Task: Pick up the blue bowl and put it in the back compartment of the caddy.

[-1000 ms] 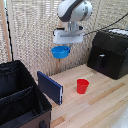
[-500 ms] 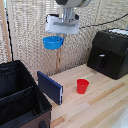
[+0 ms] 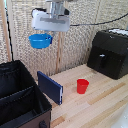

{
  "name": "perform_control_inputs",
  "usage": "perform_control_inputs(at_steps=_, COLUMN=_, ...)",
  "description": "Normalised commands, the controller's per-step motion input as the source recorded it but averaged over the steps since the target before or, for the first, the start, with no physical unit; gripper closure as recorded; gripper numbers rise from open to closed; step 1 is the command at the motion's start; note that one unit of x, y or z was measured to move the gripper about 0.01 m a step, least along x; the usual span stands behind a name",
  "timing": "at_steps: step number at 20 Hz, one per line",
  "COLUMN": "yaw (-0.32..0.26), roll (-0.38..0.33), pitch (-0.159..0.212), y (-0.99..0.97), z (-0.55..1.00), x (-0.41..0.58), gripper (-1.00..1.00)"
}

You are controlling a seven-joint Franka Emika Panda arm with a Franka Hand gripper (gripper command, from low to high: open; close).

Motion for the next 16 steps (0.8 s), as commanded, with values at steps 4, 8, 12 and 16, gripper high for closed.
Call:
perform_control_inputs(at_steps=4, yaw=0.000, roll=-0.019, pitch=-0.011, y=0.96, z=0.12, x=0.000, gripper=1.00)
perform_control_inputs(at_steps=8, yaw=0.000, roll=-0.044, pitch=-0.042, y=0.93, z=0.07, x=0.000, gripper=1.00)
perform_control_inputs(at_steps=12, yaw=0.000, roll=-0.080, pitch=-0.077, y=0.88, z=0.00, x=0.023, gripper=1.00)
perform_control_inputs(at_steps=16, yaw=0.000, roll=-0.125, pitch=-0.116, y=0.75, z=0.00, x=0.150, gripper=1.00)
